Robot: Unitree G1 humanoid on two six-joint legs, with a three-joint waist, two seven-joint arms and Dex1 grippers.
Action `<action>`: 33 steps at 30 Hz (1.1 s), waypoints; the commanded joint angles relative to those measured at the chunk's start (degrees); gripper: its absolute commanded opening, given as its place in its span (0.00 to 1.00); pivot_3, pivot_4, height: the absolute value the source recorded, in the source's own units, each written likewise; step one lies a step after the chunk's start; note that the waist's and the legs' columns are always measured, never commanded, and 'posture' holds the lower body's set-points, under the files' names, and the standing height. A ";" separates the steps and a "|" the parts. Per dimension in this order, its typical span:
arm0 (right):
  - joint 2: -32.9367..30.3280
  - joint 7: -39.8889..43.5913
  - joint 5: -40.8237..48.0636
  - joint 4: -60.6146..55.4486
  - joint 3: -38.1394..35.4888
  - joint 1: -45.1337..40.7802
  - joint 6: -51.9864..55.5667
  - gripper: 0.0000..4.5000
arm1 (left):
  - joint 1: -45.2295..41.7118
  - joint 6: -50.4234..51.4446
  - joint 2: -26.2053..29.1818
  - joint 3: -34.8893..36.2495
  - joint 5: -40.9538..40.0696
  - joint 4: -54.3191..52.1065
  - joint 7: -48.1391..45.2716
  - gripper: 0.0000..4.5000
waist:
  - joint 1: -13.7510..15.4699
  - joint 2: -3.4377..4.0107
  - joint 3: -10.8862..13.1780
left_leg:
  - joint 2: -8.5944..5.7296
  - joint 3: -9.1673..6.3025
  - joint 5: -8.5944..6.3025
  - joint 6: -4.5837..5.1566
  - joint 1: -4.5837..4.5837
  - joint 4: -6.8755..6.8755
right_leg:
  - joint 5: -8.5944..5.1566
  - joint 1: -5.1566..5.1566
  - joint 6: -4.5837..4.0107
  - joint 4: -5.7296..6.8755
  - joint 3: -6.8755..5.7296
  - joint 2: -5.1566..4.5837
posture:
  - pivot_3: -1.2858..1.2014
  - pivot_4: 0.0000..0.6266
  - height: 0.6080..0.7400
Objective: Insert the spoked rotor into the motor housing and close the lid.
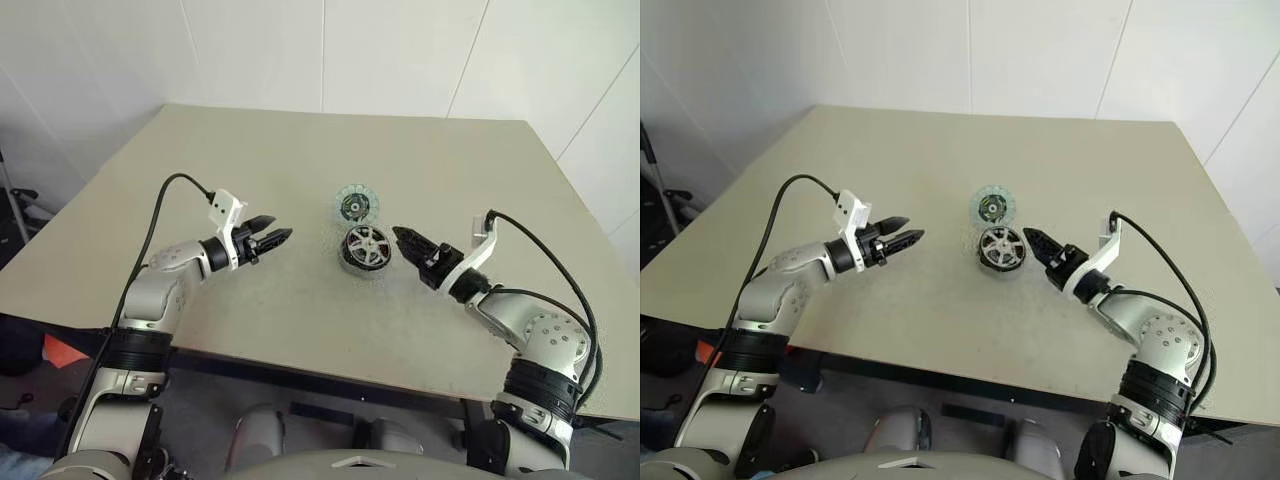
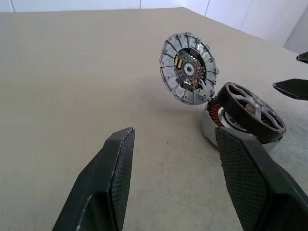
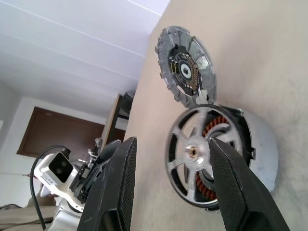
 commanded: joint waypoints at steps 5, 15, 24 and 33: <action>-4.57 9.24 -4.21 -3.81 9.36 -1.52 -7.02 0.59 | -1.56 -1.56 0.28 0.73 0.15 -0.61 -0.44 0.63 | -0.04 0.00 0.00 | 0.00 0.00 0.00 0.01 -0.03 -0.03 | 0.00 0.00 0.00 -0.04 0.00 0.01 | 0.52 0.00 1.00; -11.99 19.70 -32.78 4.30 31.55 -1.64 -29.38 0.46 | -1.15 -1.72 0.24 1.20 0.05 -1.02 0.09 0.63 | -0.02 -0.04 -0.01 | -0.02 -0.01 0.00 0.01 -0.07 -0.05 | -0.01 0.01 0.01 -0.04 -0.01 0.01 | 0.52 0.00 1.00; -12.69 26.46 -42.59 6.20 39.06 -0.42 -37.99 0.00 | -0.86 -1.79 0.24 1.45 -0.02 -1.34 0.58 0.63 | -0.93 -0.08 -0.02 | 0.01 -0.01 0.00 0.03 -0.06 -0.02 | -0.01 0.03 -0.01 -0.01 0.00 0.04 | 0.52 0.00 1.00; -10.64 29.04 -39.61 1.74 34.55 -1.64 -39.54 0.00 | -0.65 -2.12 0.17 1.50 0.09 -1.10 0.79 0.63 | -1.68 -0.28 -0.14 | 0.04 -0.01 -0.02 0.06 -0.02 0.02 | -0.01 0.16 -0.04 0.04 0.02 0.06 | 0.52 0.00 1.00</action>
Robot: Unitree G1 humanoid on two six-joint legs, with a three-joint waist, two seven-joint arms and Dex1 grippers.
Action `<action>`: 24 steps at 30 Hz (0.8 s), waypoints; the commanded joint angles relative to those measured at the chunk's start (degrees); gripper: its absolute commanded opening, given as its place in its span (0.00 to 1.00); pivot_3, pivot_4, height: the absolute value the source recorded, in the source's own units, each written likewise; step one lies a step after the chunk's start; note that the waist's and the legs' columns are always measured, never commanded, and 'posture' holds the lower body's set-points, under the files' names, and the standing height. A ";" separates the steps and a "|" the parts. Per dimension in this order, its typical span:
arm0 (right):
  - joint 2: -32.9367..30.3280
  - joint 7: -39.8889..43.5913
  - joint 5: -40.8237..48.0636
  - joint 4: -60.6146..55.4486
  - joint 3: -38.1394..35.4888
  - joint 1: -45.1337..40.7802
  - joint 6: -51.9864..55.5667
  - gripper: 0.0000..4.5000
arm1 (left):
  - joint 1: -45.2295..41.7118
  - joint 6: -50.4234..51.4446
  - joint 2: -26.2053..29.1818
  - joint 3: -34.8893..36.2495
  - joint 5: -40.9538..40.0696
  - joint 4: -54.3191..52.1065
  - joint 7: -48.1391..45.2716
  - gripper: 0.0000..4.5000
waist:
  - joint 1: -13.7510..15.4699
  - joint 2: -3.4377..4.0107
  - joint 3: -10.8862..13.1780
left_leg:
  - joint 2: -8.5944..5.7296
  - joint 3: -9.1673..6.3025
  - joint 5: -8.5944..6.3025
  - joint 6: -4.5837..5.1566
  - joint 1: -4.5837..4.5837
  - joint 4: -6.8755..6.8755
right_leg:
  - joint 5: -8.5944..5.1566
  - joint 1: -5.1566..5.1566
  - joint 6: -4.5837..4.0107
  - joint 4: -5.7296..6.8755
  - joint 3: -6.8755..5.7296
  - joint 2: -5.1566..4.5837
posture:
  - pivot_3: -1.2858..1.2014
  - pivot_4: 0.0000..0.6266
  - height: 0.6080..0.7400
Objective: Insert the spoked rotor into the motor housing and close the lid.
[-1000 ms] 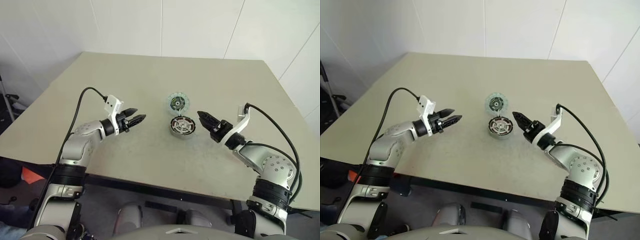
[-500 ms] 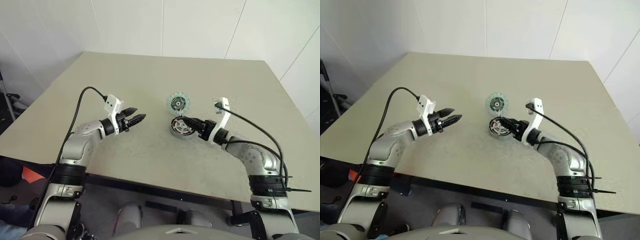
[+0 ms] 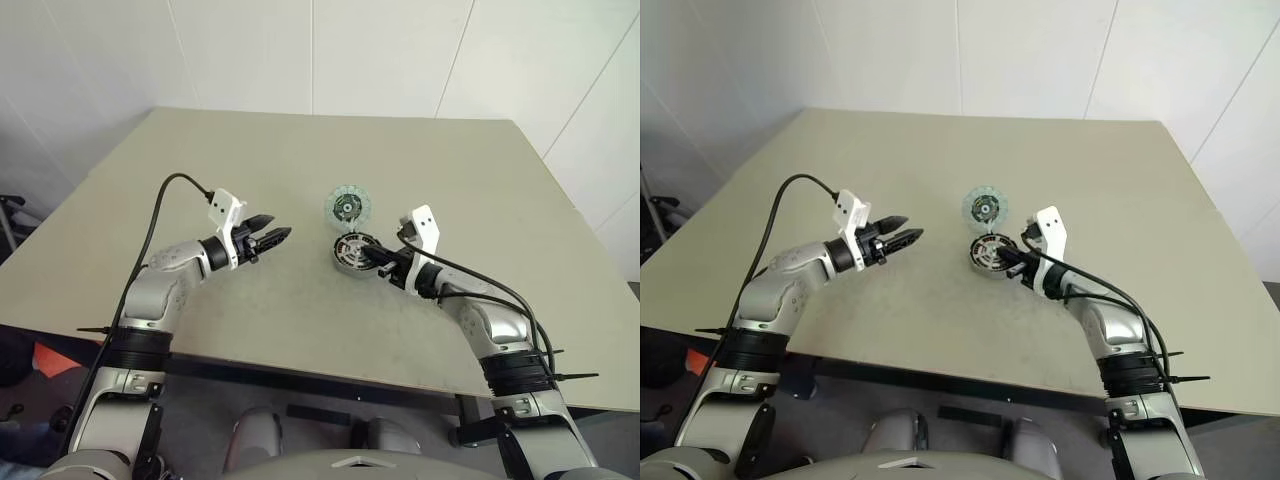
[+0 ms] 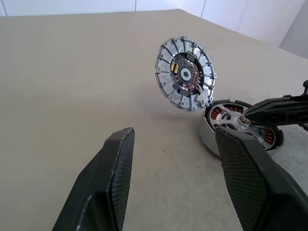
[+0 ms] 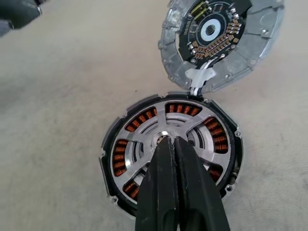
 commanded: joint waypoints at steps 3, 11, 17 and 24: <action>-3.91 5.78 -0.98 -7.60 0.19 -3.88 -3.90 0.00 | -0.81 -1.46 0.00 1.18 -0.09 -1.14 0.15 0.63 | 0.12 0.00 0.00 | 0.00 -0.02 -0.02 0.04 0.01 0.09 | 0.01 -0.03 -0.01 0.02 -0.01 -0.01 | 0.52 0.00 1.00; -21.36 25.32 -22.83 -0.28 16.19 -17.02 -27.05 0.43 | -2.05 -1.13 -0.72 -0.31 0.00 -0.80 -1.17 0.63 | 0.11 -0.11 0.01 | 0.04 -0.01 -0.26 0.43 0.02 0.35 | 0.00 0.10 0.01 0.08 -0.01 0.00 | 0.52 0.00 1.00; -22.05 34.47 -34.06 12.16 26.46 -25.31 -44.87 0.49 | -2.47 -0.73 -2.51 -3.15 0.62 -1.31 -2.02 0.63 | 0.10 -0.13 0.02 | 0.03 -0.01 -0.32 0.54 -0.04 0.42 | 0.07 -0.01 -0.11 0.12 -0.01 -0.02 | 0.52 0.00 1.00; -19.73 38.68 -37.94 22.92 29.58 -29.94 -54.87 0.49 | -1.15 -0.49 -3.82 -4.39 0.93 -3.43 -1.24 0.63 | -0.03 -0.13 0.02 | 0.04 0.00 -0.33 0.79 -0.25 0.48 | 0.26 -0.18 -0.47 0.14 -0.01 -0.02 | 0.52 0.00 1.00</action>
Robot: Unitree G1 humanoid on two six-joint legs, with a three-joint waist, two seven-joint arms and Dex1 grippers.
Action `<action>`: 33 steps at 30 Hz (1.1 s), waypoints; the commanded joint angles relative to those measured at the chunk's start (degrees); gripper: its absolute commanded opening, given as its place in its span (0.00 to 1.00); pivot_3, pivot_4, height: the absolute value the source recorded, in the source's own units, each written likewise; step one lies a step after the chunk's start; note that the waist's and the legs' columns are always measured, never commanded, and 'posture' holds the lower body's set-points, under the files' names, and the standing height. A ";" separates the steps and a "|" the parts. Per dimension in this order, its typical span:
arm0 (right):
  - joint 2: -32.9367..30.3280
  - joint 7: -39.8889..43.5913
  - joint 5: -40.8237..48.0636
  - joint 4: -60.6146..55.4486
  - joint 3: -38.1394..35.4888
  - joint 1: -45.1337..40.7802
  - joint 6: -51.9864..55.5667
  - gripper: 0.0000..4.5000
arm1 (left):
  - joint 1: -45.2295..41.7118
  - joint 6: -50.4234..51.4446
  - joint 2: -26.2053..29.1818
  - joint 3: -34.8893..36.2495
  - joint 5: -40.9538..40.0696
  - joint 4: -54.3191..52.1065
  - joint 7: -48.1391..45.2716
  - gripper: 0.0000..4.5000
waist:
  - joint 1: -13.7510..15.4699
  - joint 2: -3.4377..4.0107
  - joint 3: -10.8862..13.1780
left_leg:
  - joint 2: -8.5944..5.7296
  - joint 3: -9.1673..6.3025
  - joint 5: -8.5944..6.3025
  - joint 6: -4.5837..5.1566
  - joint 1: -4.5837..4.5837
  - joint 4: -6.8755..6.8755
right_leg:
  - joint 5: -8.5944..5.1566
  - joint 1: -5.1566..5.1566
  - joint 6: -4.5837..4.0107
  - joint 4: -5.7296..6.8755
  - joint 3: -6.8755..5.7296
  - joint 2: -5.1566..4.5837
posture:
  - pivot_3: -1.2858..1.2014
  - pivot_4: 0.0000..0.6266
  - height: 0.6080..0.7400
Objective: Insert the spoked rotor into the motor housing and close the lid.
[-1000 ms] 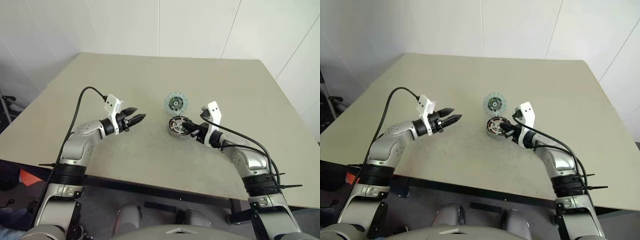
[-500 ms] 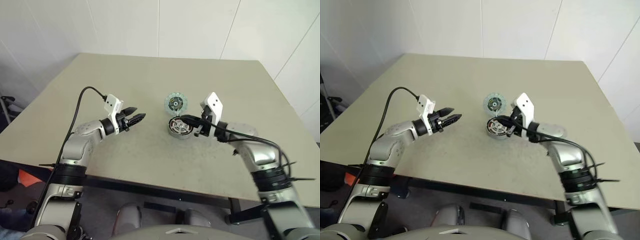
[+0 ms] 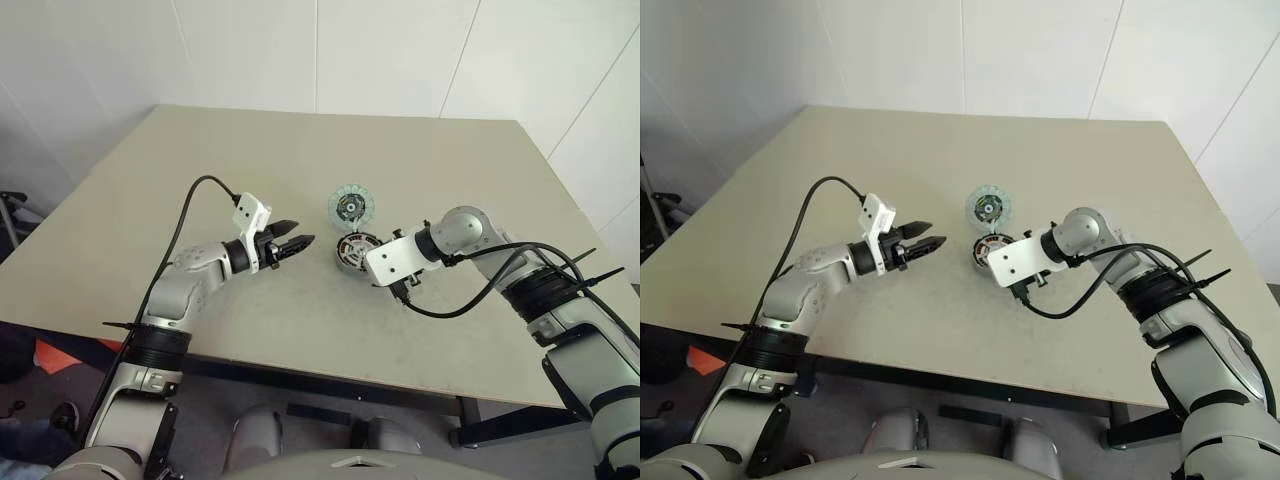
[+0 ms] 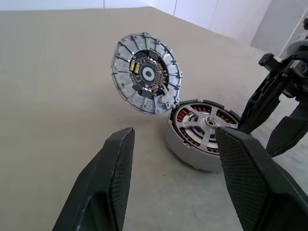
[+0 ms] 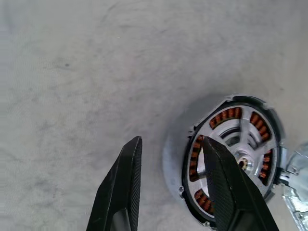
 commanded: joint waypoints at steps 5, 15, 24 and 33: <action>2.37 -1.22 -3.73 9.94 0.02 -4.16 -7.37 0.49 | 0.80 -0.15 -0.07 0.37 -0.07 -3.85 0.73 0.63 | -0.65 0.00 0.00 | 0.03 0.01 -0.05 -0.09 0.10 0.06 | 0.01 0.06 -0.02 0.06 0.01 0.01 | 0.52 0.00 1.00; 2.50 1.09 -5.13 9.72 1.17 -2.18 -9.58 0.45 | 0.39 -0.50 0.13 1.16 0.01 -2.98 1.31 0.63 | -1.40 -0.01 -0.01 | 0.06 -0.01 -0.08 -0.08 0.22 0.32 | 0.02 0.45 -0.02 0.11 0.00 0.00 | 0.52 0.00 1.00; 5.73 -4.60 -10.21 15.72 1.49 -4.42 -9.70 0.00 | 0.63 -0.86 0.02 1.68 0.09 -2.87 1.91 0.63 | -2.35 -0.39 -0.23 | 0.12 0.00 -0.16 0.03 0.43 0.31 | 0.02 0.70 -0.04 0.05 0.00 0.03 | 0.52 0.00 1.00; 7.08 -10.39 -13.13 20.47 0.70 -5.94 -9.71 0.00 | 0.94 -1.05 0.45 2.56 0.09 -2.74 2.44 0.63 | -3.70 -0.45 -0.19 | 0.08 -0.01 -0.14 -0.04 1.63 0.32 | -0.23 1.63 0.39 -0.05 0.00 0.02 | 0.52 0.00 1.00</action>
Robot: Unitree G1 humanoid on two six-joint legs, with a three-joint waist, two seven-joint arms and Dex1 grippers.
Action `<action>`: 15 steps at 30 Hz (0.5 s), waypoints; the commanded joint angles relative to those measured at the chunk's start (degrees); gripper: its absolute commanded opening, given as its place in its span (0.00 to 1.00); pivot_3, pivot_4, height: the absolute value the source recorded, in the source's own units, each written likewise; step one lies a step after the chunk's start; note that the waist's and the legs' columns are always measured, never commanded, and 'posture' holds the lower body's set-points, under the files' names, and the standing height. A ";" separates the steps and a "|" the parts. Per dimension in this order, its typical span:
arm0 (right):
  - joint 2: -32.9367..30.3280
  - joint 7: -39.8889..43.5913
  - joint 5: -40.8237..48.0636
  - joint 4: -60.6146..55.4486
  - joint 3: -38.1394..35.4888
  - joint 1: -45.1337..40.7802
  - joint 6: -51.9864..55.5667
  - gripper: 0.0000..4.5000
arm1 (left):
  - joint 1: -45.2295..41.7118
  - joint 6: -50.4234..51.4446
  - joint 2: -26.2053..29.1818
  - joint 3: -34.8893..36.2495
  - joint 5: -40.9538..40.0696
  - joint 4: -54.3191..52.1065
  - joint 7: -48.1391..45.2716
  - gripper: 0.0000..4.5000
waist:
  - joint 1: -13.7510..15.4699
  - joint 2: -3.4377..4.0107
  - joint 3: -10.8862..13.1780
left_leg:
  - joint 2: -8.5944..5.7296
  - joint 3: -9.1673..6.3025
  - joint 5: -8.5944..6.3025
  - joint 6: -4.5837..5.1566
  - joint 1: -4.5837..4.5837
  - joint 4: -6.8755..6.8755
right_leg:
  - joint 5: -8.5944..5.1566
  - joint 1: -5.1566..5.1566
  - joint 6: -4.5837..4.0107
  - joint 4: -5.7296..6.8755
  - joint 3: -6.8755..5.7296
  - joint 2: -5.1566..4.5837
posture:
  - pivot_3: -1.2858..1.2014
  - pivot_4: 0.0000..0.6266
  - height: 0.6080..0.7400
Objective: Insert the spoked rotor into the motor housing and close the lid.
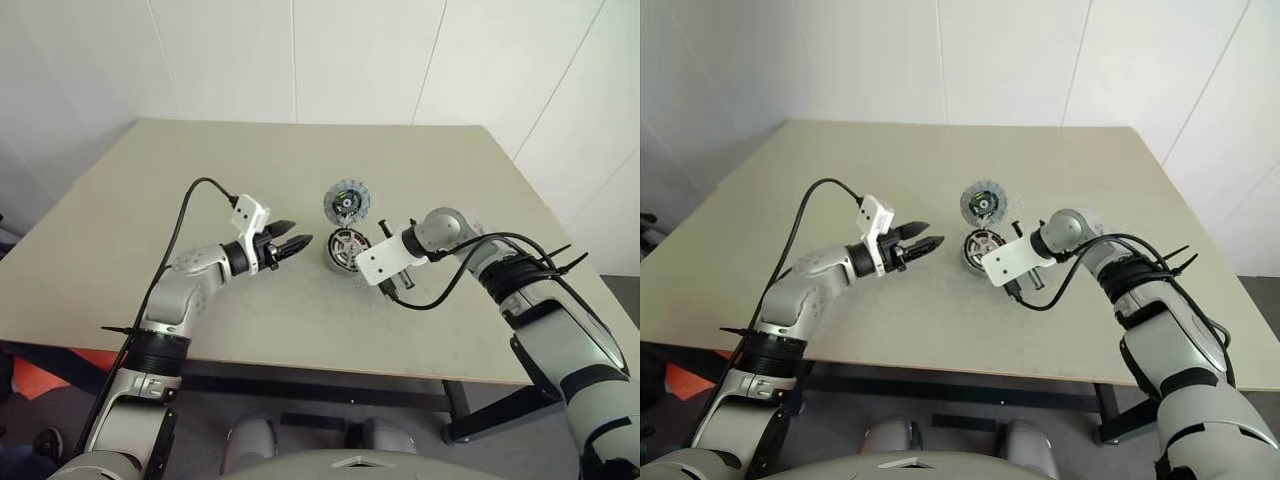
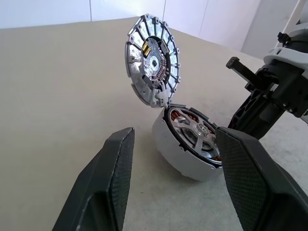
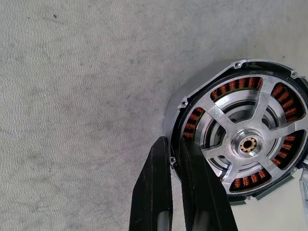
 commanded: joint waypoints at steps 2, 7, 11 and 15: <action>0.18 -2.12 -0.84 1.37 -1.11 -0.06 2.38 0.00 | -0.25 -1.21 0.31 1.60 -0.15 -1.09 0.37 0.63 | -0.53 -0.01 0.02 | -0.03 -0.02 0.00 0.00 0.02 0.02 | 0.00 0.04 0.01 -0.04 0.00 -0.01 | 0.52 0.00 1.00; 1.59 5.63 10.00 -9.43 -7.43 2.79 19.14 0.00 | 0.53 -1.45 -0.45 1.56 0.13 -1.24 1.04 0.63 | -0.84 -0.03 0.10 | -0.04 -0.07 0.00 0.01 -0.14 0.08 | 0.00 -0.04 0.01 -0.08 -0.01 -0.01 | 0.52 0.00 1.00; -0.80 12.73 14.75 -21.71 -10.32 4.83 36.35 0.00 | 1.22 -1.37 -1.02 1.46 0.02 -1.82 1.72 0.63 | -0.42 -0.02 0.10 | -0.01 -0.07 0.02 0.02 -0.49 0.08 | 0.02 -0.38 -0.02 0.08 0.01 0.00 | 0.52 0.00 1.00; -5.24 17.95 17.96 -32.09 -11.70 5.14 53.86 0.00 | 3.74 -1.16 -2.35 1.51 -0.06 -3.67 3.29 0.63 | 0.59 0.06 0.05 | 0.02 -0.07 0.04 0.34 -1.58 0.04 | 0.26 -1.39 -0.45 0.13 0.00 0.02 | 0.52 0.00 1.00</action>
